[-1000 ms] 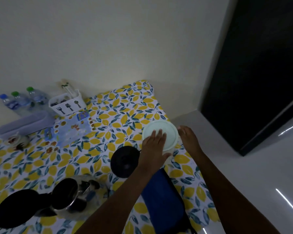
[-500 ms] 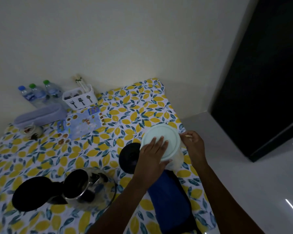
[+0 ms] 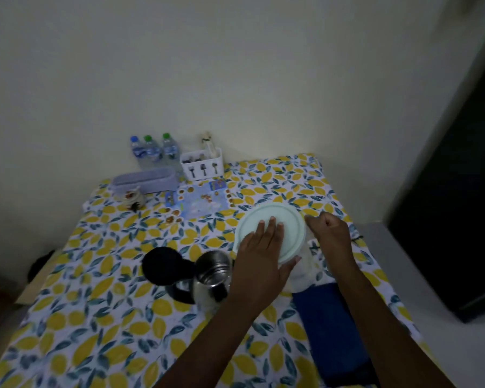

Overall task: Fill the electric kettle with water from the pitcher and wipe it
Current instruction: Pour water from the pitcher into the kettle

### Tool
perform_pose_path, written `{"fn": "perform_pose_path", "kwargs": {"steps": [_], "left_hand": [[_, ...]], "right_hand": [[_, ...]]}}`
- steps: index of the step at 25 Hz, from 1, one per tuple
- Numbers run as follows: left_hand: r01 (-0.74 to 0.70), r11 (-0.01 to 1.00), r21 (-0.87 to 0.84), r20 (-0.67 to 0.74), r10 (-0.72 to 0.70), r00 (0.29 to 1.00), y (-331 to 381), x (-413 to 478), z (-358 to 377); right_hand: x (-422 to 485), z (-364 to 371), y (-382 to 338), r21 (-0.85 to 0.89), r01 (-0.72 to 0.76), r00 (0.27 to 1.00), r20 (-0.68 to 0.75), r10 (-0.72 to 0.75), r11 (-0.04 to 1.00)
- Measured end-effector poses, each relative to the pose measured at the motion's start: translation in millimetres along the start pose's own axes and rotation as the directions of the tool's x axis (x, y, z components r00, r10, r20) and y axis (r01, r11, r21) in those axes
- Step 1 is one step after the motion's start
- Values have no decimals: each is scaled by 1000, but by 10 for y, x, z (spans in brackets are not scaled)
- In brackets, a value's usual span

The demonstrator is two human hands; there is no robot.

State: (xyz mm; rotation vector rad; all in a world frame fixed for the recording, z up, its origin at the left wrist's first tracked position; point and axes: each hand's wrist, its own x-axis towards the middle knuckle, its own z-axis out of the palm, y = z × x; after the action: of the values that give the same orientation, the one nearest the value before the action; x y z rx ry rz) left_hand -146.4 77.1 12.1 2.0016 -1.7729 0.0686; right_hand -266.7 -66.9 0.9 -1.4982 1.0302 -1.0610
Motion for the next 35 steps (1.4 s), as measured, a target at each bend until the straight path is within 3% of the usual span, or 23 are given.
{"fn": "perform_pose_path", "kwargs": {"steps": [4,7,12,15,21,35], "left_hand": [[76,996,-49,93,-71,993,-286,-141,-196],[151,978,-143,63,-143,988,-382,-245,-228],[258,918,-301,-4,-272,962,-357,-275,-191],[306,875,-375,-9,-334,943,-333,-237,-190],[354,813,-463,-34,-415,909,-286,-247,-167],[375,760,-531,-43,-465,884,-247,-282,-156]], "right_hand": [[-60,410,-357,-114,22,998,69,-14,993],[-80,657,-563,-235,91,991,116,-65,968],[59,859,-804,-547,179,970,239,-53,818],[125,946,-918,-641,259,955,284,-91,723],[129,1059,-1038,-686,375,917,371,-143,623],[131,1151,-1093,-746,420,901,410,-141,517]]}}
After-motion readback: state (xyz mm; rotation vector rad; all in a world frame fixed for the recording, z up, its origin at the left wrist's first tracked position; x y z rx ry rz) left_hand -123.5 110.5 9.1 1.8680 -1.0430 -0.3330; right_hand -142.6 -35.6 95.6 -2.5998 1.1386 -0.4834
